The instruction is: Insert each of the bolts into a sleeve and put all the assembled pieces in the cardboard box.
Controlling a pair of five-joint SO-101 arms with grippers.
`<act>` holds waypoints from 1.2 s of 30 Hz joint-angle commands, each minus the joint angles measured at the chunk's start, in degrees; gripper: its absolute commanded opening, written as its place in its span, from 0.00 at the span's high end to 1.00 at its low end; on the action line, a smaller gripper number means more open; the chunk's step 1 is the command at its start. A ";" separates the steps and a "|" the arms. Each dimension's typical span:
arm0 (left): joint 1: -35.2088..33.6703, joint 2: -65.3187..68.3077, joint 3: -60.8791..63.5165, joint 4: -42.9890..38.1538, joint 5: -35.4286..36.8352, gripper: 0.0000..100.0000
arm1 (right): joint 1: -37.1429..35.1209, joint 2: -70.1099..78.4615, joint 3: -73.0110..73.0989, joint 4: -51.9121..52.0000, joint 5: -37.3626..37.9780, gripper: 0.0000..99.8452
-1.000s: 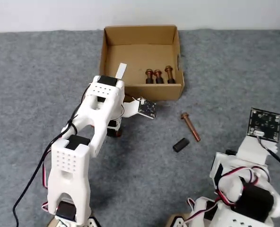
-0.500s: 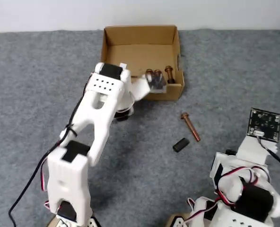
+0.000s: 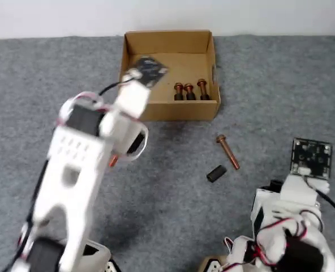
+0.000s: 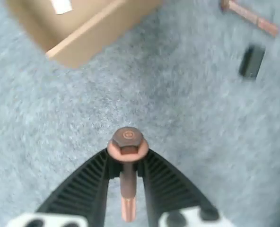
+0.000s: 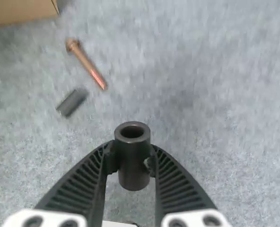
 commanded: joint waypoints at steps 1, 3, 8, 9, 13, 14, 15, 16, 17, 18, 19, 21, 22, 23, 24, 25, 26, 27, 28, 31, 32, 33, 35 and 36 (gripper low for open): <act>0.00 -16.00 8.04 -5.98 6.86 1.00 | -2.95 -4.00 1.49 -3.03 -0.62 0.99; 0.09 -22.24 14.29 -8.88 9.76 1.00 | -5.41 -6.55 4.04 -5.23 -4.22 0.99; -0.09 -35.87 27.21 -12.92 11.60 1.00 | -15.16 -13.05 10.99 -11.30 -13.45 0.99; -0.09 -38.51 29.23 -13.89 11.60 1.00 | -17.36 -14.46 12.48 -12.70 -14.86 0.99; -0.09 -50.37 36.88 -20.66 11.60 1.00 | -26.77 -20.00 18.46 -17.80 -18.46 0.99; -0.09 -53.80 38.99 -23.03 11.60 1.00 | -28.97 -21.58 19.69 -18.86 -19.34 0.99; -0.09 -57.41 41.45 -25.58 11.60 1.00 | -31.08 -22.99 20.75 -19.65 -20.04 0.99; -0.09 -61.19 44.09 -28.13 11.52 1.00 | -33.10 -24.31 21.54 -20.09 -20.66 0.99; -0.09 -64.97 46.73 -30.42 11.25 1.00 | -34.95 -25.27 22.42 -20.35 -21.10 0.99; -0.09 -68.84 49.10 -32.35 11.25 1.00 | -36.70 -25.63 23.03 -20.26 -21.36 0.99; -0.09 -72.53 51.38 -33.76 11.25 1.00 | -38.29 -25.63 23.38 -20.26 -21.80 0.99; -0.09 -78.86 54.90 -34.11 11.25 1.00 | -41.10 -25.45 23.56 -20.26 -22.59 0.99; -0.09 -81.76 56.48 -34.02 11.34 1.00 | -42.59 -25.36 23.65 -20.35 -22.77 0.99; 0.00 -83.25 57.36 -34.02 11.69 1.00 | -44.18 -25.27 23.91 -20.35 -22.68 0.99; 0.00 -83.16 57.45 -34.11 11.78 1.00 | -45.93 -25.27 24.70 -20.44 -22.51 0.99; 0.18 -82.73 56.84 -34.46 12.22 1.00 | -47.78 -25.27 25.67 -20.97 -22.42 0.99; 0.53 -82.02 55.96 -34.99 13.45 1.00 | -49.63 -25.27 26.46 -21.58 -22.33 0.99; 0.88 -81.67 55.43 -36.31 15.30 1.00 | -51.47 -25.27 27.25 -22.46 -22.33 0.99; 1.76 -81.49 55.16 -37.63 16.97 1.00 | -53.49 -25.27 28.13 -23.87 -22.24 0.99; 4.75 -81.41 55.16 -39.30 18.73 1.00 | -59.30 -24.84 30.24 -29.14 -19.16 0.99; 5.80 -81.41 55.25 -39.30 19.34 1.00 | -60.62 -24.84 30.95 -30.55 -17.58 0.99; 6.51 -81.41 55.25 -39.30 20.48 1.00 | -61.67 -24.84 31.74 -31.69 -15.91 0.99; 8.26 -81.41 54.90 -39.12 22.95 1.00 | -62.55 -24.84 33.23 -33.19 -12.92 0.99; 9.58 -81.41 54.64 -39.30 23.74 1.00 | -62.55 -24.84 33.76 -33.98 -11.43 0.99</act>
